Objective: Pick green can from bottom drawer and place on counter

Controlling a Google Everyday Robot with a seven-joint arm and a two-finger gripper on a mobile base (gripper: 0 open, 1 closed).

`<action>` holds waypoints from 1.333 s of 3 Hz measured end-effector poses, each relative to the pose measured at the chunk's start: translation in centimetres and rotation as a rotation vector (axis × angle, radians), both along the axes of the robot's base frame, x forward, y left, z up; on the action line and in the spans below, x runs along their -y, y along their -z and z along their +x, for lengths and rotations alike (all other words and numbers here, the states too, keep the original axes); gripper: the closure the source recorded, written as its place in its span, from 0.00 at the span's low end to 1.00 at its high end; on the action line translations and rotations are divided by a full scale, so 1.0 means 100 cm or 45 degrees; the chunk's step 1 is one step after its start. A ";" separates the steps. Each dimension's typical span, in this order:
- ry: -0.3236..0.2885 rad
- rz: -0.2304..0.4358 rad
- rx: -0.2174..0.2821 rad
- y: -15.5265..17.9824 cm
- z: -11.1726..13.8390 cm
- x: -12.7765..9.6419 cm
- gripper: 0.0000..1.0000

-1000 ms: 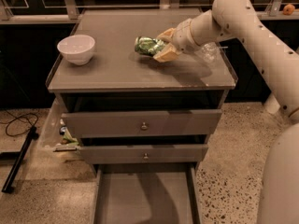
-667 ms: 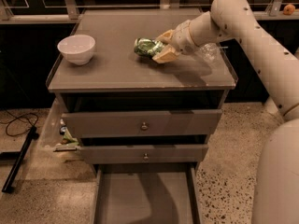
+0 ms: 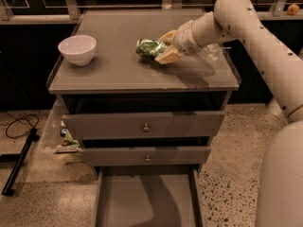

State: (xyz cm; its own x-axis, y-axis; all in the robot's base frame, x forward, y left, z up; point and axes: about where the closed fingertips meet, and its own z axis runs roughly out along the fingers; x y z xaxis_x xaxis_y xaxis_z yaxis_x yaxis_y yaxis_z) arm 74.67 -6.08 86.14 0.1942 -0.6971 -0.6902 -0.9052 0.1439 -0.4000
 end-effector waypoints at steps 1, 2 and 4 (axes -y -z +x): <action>0.000 0.000 0.000 0.000 0.000 0.000 0.34; 0.000 0.000 0.000 0.000 0.000 0.000 0.11; 0.000 0.000 0.000 0.000 0.000 0.000 0.00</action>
Offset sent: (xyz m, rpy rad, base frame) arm 0.0000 0.0000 0.0000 0.0000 0.0000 0.0000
